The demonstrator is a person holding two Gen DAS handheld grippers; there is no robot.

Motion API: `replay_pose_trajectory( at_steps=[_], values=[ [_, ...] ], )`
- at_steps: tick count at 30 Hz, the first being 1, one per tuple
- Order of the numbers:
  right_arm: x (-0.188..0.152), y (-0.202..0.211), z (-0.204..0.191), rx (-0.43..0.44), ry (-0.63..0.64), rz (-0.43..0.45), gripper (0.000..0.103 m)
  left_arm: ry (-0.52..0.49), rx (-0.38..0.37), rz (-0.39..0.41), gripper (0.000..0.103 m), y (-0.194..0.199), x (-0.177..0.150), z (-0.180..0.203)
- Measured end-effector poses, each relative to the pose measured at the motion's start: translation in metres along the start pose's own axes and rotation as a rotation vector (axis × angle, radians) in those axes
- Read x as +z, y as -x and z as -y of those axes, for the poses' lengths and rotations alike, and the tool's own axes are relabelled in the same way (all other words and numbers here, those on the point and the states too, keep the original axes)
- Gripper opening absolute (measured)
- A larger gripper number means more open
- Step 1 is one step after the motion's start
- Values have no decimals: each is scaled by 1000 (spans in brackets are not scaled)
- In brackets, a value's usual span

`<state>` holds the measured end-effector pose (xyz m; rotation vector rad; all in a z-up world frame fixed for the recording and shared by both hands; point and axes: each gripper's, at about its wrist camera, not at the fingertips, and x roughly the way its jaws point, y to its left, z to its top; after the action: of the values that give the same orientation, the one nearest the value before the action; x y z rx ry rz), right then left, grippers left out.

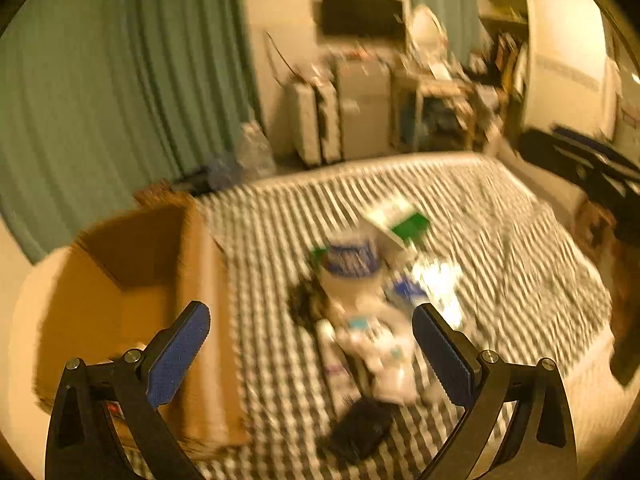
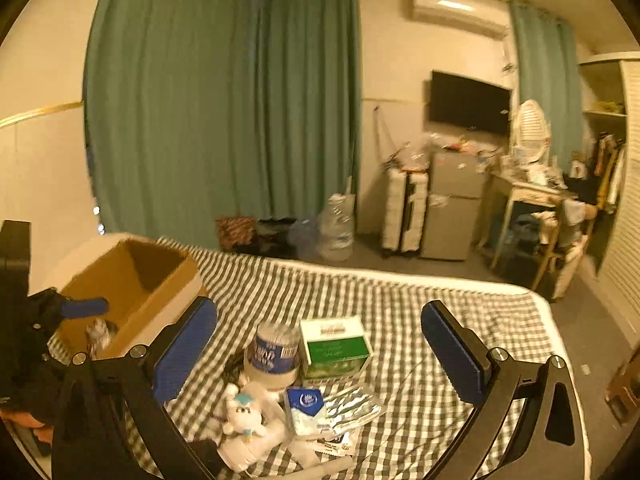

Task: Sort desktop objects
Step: 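Grasp the black nozzle with the left tool while the right tool grasps the Vinda tissue pack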

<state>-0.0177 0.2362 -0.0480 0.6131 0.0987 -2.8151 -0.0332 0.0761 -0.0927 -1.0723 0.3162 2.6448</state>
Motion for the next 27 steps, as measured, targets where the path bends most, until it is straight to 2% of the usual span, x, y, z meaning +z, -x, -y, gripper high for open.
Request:
replay_pose_trajectory(
  at_steps=[7,11,14,18,23,26,27],
  values=[
    [-49,-56,9,32,25,-217,102,-83,-41,-198,103,-42,-43,26],
    [-72,-84,7,78,15,-346,102,-93,-95,-280,103,-55,-58,31],
    [-94,-103,1,113,24,-421,100,-88,-103,-338,103,-66,-67,29],
    [-112,-119,-5,119,44,-489,92,-66,-103,-420,103,-84,-77,25],
    [-121,-135,0,107,9,-513,90,-86,-80,-507,103,-105,-93,28],
    [-130,-146,0,107,20,-537,90,-104,-91,-530,103,-114,-101,33],
    [-136,-151,-1,100,28,-553,85,-108,-87,-537,103,-116,-103,34]
  ],
)
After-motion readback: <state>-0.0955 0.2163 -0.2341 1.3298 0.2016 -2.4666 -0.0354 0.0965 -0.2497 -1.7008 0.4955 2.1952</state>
